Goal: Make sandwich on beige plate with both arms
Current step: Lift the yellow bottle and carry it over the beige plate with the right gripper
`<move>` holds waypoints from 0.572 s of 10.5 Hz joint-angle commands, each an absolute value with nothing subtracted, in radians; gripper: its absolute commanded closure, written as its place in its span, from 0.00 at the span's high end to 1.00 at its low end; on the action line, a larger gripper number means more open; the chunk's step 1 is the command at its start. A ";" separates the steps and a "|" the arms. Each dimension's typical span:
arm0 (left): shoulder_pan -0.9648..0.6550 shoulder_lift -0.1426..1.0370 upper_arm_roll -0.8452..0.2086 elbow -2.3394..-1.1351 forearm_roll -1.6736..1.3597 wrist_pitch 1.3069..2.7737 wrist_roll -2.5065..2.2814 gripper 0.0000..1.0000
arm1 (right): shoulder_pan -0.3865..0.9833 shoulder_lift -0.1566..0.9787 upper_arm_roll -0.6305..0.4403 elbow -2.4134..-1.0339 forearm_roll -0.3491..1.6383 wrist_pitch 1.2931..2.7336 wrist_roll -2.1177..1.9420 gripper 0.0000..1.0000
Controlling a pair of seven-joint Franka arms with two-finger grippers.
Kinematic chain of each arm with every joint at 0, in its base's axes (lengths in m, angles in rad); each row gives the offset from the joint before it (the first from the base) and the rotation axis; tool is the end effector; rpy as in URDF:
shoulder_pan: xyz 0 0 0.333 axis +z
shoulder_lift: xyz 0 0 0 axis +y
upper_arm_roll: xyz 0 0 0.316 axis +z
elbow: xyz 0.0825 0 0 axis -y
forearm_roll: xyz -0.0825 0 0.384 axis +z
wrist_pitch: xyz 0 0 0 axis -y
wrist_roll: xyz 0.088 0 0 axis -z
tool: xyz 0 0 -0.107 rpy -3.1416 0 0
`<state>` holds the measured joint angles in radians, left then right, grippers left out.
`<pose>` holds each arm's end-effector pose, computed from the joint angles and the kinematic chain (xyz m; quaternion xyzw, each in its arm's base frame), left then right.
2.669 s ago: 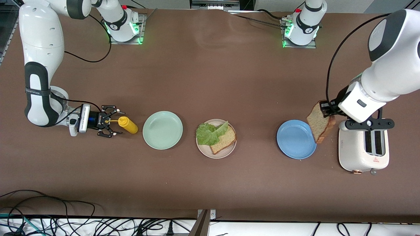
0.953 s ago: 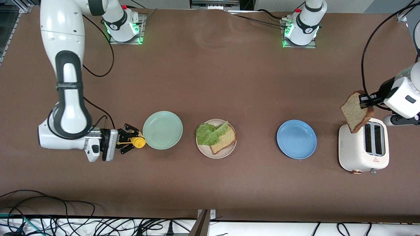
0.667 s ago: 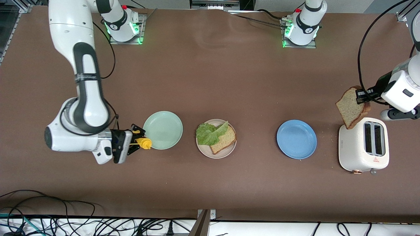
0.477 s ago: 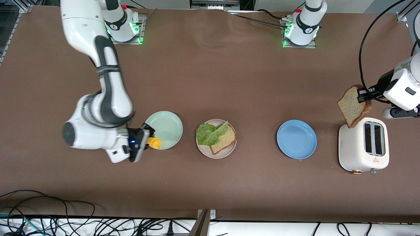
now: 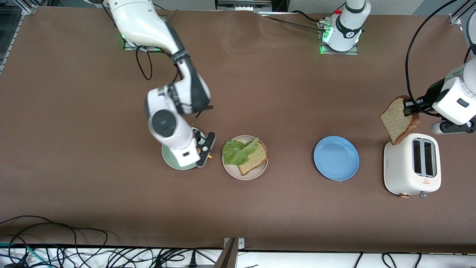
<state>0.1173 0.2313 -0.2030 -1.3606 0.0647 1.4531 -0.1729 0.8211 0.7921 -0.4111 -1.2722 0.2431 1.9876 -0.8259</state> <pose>0.6092 -0.0301 0.5803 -0.9966 -0.0462 0.0653 0.0176 0.6392 0.3776 0.3042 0.8121 0.5824 -0.0140 0.0320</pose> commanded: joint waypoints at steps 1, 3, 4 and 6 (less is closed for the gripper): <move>0.109 0.199 -0.199 -1.382 0.043 1.456 -0.160 0.00 | 0.888 0.793 -0.423 -1.250 0.073 1.971 -0.747 0.00; 0.109 0.195 -0.199 -1.382 0.043 1.454 -0.158 0.00 | 0.955 0.793 -0.426 -1.249 -0.053 1.973 -0.718 0.00; 0.107 0.192 -0.201 -1.385 0.043 1.453 -0.158 0.00 | 0.978 0.793 -0.426 -1.249 -0.108 1.973 -0.691 0.00; 0.103 0.192 -0.201 -1.385 0.046 1.447 -0.158 0.00 | 0.996 0.795 -0.422 -1.250 -0.144 1.973 -0.660 0.00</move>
